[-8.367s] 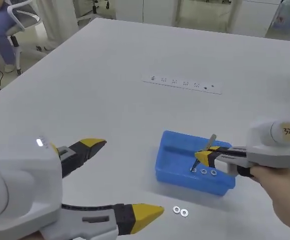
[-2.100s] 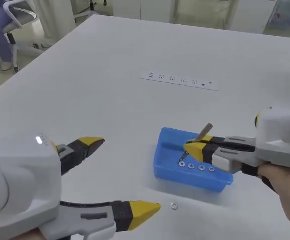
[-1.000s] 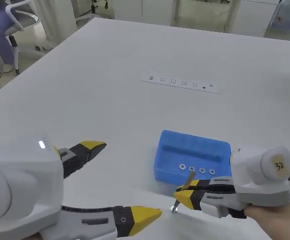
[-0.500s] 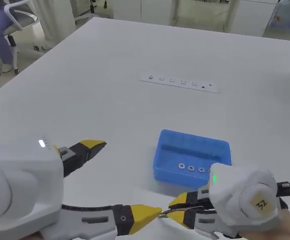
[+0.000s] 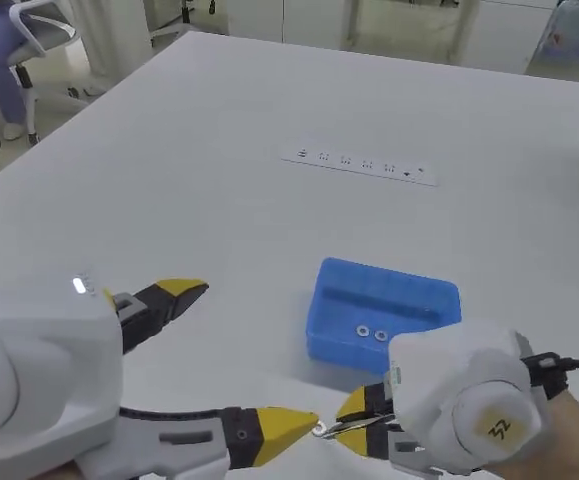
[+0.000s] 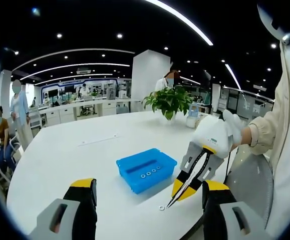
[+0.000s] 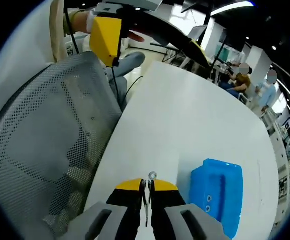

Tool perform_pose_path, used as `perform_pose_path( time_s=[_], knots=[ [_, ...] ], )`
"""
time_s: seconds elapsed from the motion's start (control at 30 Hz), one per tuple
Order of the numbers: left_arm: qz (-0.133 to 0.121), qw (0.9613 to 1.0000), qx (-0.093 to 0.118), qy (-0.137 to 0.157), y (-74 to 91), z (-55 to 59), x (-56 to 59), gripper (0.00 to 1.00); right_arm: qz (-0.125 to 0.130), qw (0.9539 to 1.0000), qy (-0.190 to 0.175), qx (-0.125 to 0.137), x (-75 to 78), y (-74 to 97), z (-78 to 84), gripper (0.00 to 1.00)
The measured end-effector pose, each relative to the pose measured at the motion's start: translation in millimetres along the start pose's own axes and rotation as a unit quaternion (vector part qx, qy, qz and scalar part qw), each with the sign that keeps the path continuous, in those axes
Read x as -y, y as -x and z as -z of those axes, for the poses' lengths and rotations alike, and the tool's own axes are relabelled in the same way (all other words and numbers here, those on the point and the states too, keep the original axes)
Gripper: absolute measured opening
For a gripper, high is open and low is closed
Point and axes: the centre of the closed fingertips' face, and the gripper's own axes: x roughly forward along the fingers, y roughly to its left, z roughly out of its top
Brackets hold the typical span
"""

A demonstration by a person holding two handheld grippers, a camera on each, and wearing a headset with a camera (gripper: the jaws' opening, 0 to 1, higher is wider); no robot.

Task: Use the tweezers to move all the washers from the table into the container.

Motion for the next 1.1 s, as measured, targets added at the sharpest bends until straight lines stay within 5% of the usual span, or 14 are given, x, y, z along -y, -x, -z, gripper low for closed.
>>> perform_pose_path(
  time_s=[0.13,0.37,0.5,0.57,0.77,0.9,1.07,1.1],
  knots=[
    [-0.001,1.0,0.003,0.002,0.9,0.1,-0.8,0.89,-0.025,0.998,0.031,-0.049,-5.7,5.1,10.0,0.02],
    [-0.003,1.0,0.002,0.002,2.0,1.3,-2.1,0.89,-0.038,0.9975,0.027,-0.053,-3.0,-0.9,8.5,0.02],
    [-0.004,1.0,0.003,0.004,2.3,1.0,-2.9,0.89,-0.04,0.999,0.002,-0.017,-3.0,-6.1,-4.2,0.02],
    [-0.005,1.0,0.003,0.002,2.6,0.8,-2.9,0.89,-0.036,0.999,0.003,-0.025,-1.3,-5.8,0.4,0.02],
    [-0.006,1.0,0.002,0.003,3.1,1.9,-2.9,0.89,-0.022,0.9961,-0.074,0.041,1.7,-5.3,-5.4,0.02],
    [-0.003,1.0,0.002,0.002,2.0,1.1,-1.9,0.89,-0.012,0.9953,-0.074,0.06,1.1,-7.3,-10.7,0.01],
    [-0.002,1.0,0.005,-0.001,2.0,-1.8,-1.0,0.88,0.002,0.9852,-0.125,0.117,9.0,-10.8,-18.7,0.02],
    [-0.003,1.0,0.005,-0.001,2.5,-1.9,-1.2,0.88,0.004,0.9796,-0.152,0.132,10.7,-10.5,-18.6,0.02]
  ],
)
